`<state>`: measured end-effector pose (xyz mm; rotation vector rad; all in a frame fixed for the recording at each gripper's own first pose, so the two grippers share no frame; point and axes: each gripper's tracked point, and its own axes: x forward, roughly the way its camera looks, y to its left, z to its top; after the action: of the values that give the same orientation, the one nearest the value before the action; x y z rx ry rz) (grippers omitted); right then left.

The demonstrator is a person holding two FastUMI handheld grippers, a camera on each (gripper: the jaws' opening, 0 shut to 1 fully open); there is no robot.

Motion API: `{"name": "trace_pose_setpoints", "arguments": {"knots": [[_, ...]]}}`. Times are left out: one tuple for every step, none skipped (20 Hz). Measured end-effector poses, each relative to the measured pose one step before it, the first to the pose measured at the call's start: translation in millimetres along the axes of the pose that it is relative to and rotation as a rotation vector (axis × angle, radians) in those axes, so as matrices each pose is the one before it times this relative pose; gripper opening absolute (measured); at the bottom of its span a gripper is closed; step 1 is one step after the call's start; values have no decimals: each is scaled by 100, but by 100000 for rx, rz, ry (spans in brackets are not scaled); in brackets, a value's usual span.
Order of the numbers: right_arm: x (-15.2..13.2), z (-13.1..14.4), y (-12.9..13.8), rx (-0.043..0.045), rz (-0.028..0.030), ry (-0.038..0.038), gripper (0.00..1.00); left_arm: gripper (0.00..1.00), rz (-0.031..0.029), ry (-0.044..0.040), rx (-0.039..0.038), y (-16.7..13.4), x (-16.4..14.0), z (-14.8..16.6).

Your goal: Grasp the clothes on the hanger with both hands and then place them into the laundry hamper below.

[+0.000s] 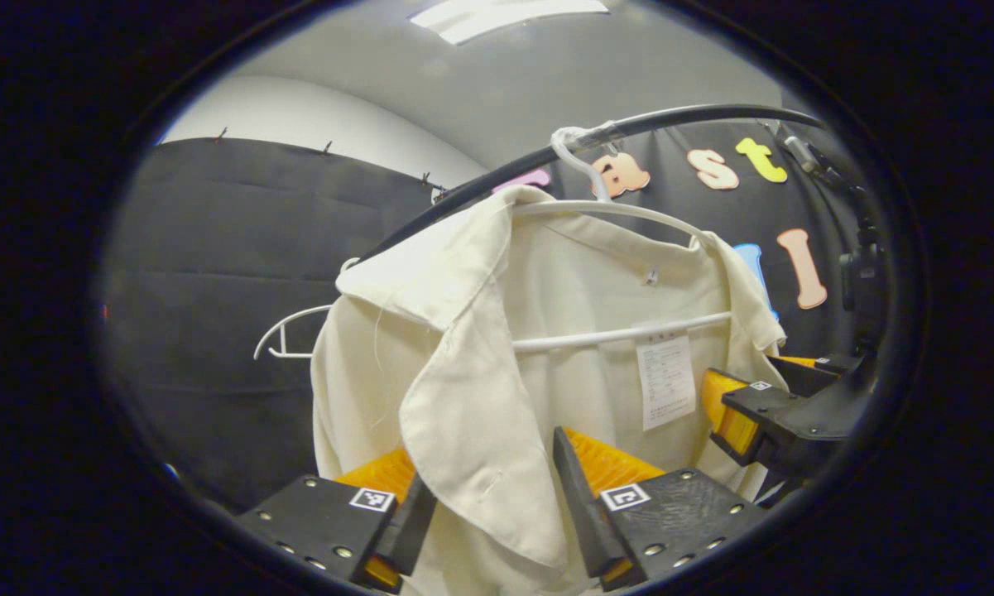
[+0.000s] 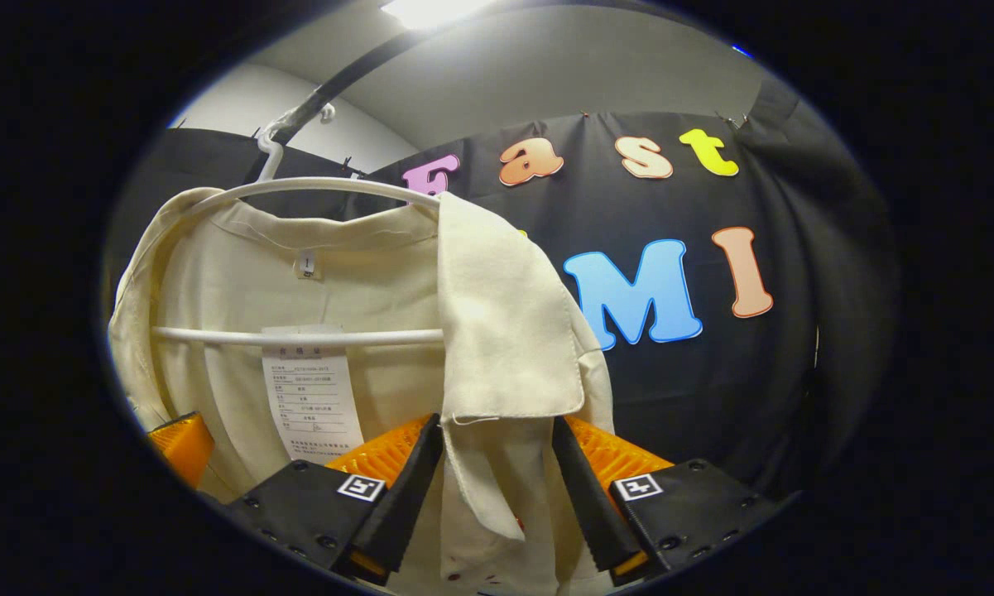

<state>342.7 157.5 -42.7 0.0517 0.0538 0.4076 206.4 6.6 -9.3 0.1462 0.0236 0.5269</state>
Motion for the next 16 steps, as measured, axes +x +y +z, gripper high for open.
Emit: {"name": "trace_pose_setpoints", "arguments": {"knots": [[248, -40, 238, 146, 966, -651, 77, 70, -331, 324, -378, -22, -108, -170], [267, 101, -701, -1249, -3079, -1399, 47, 70, -2255, 503, -217, -314, 393, -288], [39, 239, -608, -499, -2244, -2230, 17, 57, -808, 413, 150, -23, -334, 58], [30, -100, 415, 228, 2730, -474, 5, 43, -856, 453, 692, -46, -43, -49], [98, -77, 650, -1212, 2748, 442, 5, 30, -1116, -469, 376, 361, 264, -86], [-174, 457, 236, -2393, 1722, -1121, 5, 22, 1548, -1031, 279, 726, -111, 285], [-280, 611, -381, -3533, -1028, -2955, 5, 13, 470, -413, -589, 418, -382, 92], [-596, 838, -856, -3502, -1971, -3840, 5, 5, -451, -513, -772, -52, -178, 313], [-229, 813, -482, -2588, -1247, -3482, 5, 2, -471, -781, -55, 74, -124, 155], [-319, 324, 61, -2419, -954, -2269, 5, 1, -542, -1428, 735, 117, -187, 591], [-191, 439, 61, -2008, 252, -1734, 1, 1, 585, -2259, 1123, 340, -353, 677], [-208, 401, 31, -2229, 226, -1672, 5, 2, 1093, -2029, 1086, 543, -280, 789], [-119, 465, -116, -2327, 94, -1733, 5, 2, 1648, -1838, 267, 559, -642, 452], [-68, 553, -307, -2133, -537, -1983, 5, 2, 1140, -1921, 31, 517, -318, 748], [3, 347, -253, -1653, -387, -1284, 5, 2, 950, -1648, 113, 587, -166, 784], [35, 68, -302, -1263, -697, -793, 5, 3, 925, -1249, 393, 733, -234, 744]]}}
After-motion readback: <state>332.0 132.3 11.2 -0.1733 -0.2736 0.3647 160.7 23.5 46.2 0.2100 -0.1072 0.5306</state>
